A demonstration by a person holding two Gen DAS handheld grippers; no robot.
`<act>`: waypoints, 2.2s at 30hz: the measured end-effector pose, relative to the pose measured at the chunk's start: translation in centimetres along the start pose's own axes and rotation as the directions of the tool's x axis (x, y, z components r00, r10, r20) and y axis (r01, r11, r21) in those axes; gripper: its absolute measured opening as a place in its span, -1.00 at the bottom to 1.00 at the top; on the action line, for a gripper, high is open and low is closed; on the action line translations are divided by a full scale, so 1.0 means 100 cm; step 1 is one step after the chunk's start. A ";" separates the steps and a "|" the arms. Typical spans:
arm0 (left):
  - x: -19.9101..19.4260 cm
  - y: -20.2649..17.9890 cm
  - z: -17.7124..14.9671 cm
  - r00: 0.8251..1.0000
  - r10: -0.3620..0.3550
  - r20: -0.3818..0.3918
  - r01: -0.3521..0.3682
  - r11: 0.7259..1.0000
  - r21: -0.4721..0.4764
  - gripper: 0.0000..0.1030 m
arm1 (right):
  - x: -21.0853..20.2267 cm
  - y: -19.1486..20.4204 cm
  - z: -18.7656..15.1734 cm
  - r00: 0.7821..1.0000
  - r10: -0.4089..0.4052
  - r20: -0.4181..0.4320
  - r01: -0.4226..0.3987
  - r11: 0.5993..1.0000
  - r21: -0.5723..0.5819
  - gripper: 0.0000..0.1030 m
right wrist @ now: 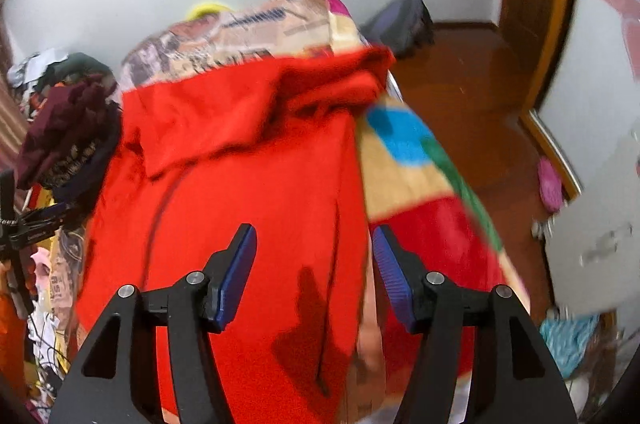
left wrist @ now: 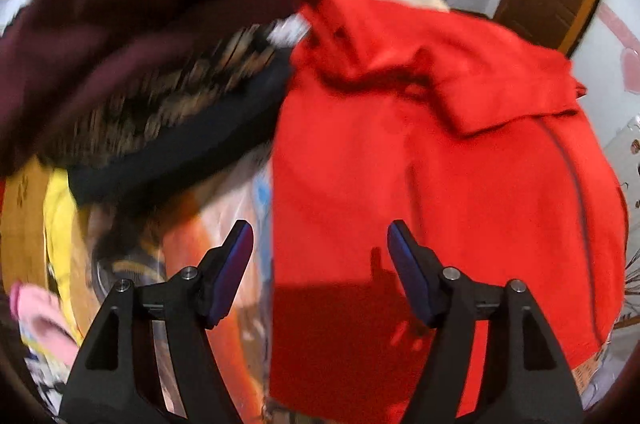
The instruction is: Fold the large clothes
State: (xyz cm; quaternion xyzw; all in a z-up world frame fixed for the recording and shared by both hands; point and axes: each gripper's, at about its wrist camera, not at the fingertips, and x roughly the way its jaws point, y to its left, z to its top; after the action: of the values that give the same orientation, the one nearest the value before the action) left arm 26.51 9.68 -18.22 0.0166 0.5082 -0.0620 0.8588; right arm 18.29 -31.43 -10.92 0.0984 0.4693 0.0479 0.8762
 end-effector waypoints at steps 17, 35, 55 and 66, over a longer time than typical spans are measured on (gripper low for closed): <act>0.056 0.066 -0.077 0.926 -0.366 -0.088 0.313 0.878 -0.363 0.34 | 0.024 -0.010 -0.061 0.996 0.000 -0.090 0.016 0.983 0.182 0.17; 0.005 -0.007 -0.053 0.954 -0.295 -0.044 0.291 0.953 -0.085 -0.88 | 0.001 -0.009 -0.074 0.998 -0.003 -0.063 0.013 0.986 0.165 -0.03; -0.062 -0.038 0.027 0.925 -0.348 0.152 0.351 0.936 0.003 -0.88 | 0.007 -0.002 -0.040 0.972 0.234 0.024 -0.234 0.955 0.184 -0.79; -0.067 -0.040 0.134 0.895 -0.340 0.289 0.369 0.928 -0.050 -0.89 | -0.019 0.010 0.056 0.921 0.326 0.214 -0.348 0.934 0.075 -0.80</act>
State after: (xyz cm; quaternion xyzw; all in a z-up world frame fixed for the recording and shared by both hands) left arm 34.52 5.06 -5.79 -0.1295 0.3809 -0.1929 0.8949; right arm 21.90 -31.53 -6.15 0.2309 0.3576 0.1617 0.8903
